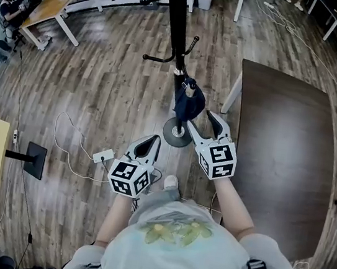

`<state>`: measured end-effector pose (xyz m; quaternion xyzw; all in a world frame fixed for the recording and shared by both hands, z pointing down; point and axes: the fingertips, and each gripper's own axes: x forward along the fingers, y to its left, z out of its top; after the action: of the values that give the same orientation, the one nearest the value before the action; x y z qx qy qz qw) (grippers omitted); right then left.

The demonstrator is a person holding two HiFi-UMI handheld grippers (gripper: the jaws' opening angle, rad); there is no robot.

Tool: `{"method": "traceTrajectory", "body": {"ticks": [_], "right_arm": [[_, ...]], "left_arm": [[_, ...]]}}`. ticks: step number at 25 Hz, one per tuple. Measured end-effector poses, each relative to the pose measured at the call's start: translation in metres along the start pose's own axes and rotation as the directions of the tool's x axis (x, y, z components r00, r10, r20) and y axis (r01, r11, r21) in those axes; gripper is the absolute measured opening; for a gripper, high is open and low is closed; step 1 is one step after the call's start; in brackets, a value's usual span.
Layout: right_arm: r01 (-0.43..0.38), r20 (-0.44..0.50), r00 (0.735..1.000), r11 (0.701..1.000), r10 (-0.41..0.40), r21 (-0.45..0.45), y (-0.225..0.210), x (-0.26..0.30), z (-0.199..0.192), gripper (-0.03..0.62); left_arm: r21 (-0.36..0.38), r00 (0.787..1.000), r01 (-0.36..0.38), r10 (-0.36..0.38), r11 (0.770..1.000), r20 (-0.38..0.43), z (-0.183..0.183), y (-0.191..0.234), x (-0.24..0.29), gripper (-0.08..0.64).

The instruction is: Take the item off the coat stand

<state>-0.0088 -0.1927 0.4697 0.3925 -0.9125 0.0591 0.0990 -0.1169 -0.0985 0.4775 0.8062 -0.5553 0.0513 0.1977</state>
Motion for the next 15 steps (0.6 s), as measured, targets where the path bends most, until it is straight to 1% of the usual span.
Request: {"method": "traceTrajectory", "body": {"ticks": [8, 15], "right_arm": [[0.027, -0.027, 0.999, 1.0, -0.027, 0.015, -0.001, 0.031, -0.014, 0.25], [0.07, -0.054, 0.996, 0.997, -0.069, 0.027, -0.015, 0.053, -0.021, 0.252]], "left_arm": [[0.014, 1.0, 0.012, -0.012, 1.0, -0.007, 0.006, 0.023, 0.012, 0.015], [0.031, 0.999, 0.03, -0.03, 0.999, -0.014, 0.017, 0.038, 0.029, 0.015]]}}
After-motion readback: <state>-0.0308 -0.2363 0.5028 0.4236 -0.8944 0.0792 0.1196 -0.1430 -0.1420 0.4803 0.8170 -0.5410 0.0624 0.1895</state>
